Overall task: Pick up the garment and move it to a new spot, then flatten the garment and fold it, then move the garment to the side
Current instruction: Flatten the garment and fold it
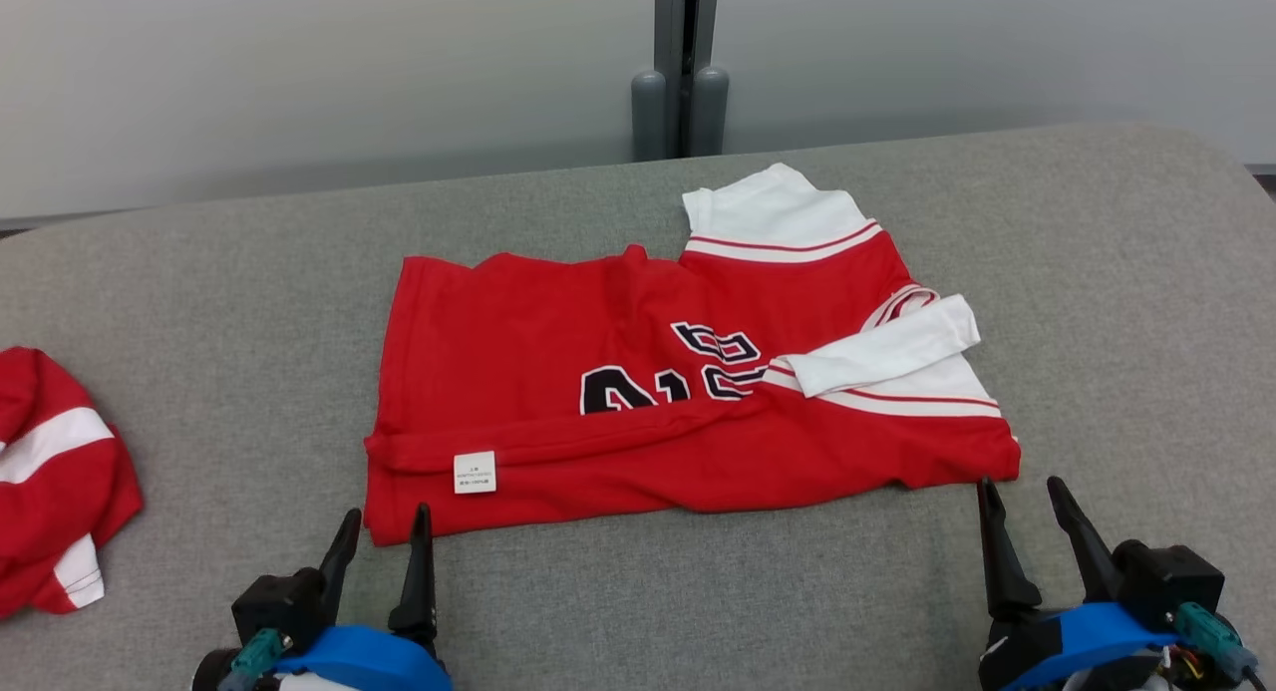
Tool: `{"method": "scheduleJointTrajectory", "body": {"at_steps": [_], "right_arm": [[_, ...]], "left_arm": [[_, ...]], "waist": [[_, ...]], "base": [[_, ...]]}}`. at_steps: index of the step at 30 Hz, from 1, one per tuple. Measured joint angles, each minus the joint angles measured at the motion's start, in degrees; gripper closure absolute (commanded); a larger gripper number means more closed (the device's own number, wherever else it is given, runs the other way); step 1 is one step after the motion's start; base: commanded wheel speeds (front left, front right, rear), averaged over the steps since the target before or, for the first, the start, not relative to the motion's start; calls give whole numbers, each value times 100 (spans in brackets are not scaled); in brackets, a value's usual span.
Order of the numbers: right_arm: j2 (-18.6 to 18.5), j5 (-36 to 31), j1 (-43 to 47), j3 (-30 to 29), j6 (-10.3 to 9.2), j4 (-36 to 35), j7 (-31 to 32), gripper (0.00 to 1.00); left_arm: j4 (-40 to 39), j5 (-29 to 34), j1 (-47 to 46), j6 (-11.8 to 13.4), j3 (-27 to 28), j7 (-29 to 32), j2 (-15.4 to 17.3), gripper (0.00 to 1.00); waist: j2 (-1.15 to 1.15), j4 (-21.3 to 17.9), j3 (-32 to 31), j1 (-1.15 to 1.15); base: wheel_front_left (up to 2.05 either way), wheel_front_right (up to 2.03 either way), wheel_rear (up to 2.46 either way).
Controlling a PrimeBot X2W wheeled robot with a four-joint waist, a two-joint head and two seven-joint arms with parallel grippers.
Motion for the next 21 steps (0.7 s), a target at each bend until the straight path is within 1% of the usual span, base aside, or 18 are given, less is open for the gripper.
{"method": "scheduleJointTrajectory", "body": {"at_steps": [3,4,6,9,10,14,15,16,17,19,20,21], "right_arm": [[1,8,-213,42,0,-92,1,0],[1,8,-213,42,0,-92,1,0],[0,44,-324,43,0,-141,1,0],[0,51,-443,13,0,-178,0,0],[1,53,-489,-15,0,-175,0,0],[0,86,-658,-182,0,-33,0,0],[0,81,-711,-234,0,35,0,0],[0,81,-764,-291,0,98,0,0],[-2,80,-822,-341,0,192,0,0],[-5,38,-918,-387,0,409,0,0],[-2,34,-965,-407,0,517,0,0],[-4,8,-1026,-425,0,668,0,0]], "left_arm": [[336,-194,-383,0,18,0,143,0],[336,-194,-383,0,18,0,143,0],[534,-204,-572,0,92,0,235,0],[831,-192,-772,0,190,-13,288,0],[903,-193,-817,0,156,-25,298,0],[1068,-368,-990,8,-328,-71,420,0],[1112,-494,-1033,11,-481,-89,454,18],[1117,-580,-1063,13,-641,-100,498,41],[1118,-658,-1091,20,-808,-101,536,60],[1117,-869,-1141,36,-1107,-108,595,82],[1111,-962,-1159,36,-1235,-118,615,97],[1111,-1049,-1178,36,-1344,-119,635,100]], "waist": [[0,-73,329,0],[0,-73,329,0],[0,-106,476,0],[0,-146,650,1],[0,-157,695,0],[0,-180,816,0],[0,-176,832,0],[0,-169,847,-1],[0,-159,859,-1],[0,-133,880,-1],[0,-115,886,-1],[0,-96,892,-1]], "base": [[0,0,0],[0,0,0],[0,0,0],[0,0,0],[0,0,0],[0,0,0],[0,0,0],[0,0,0],[0,0,0],[0,0,0],[0,0,0],[0,0,0]]}}
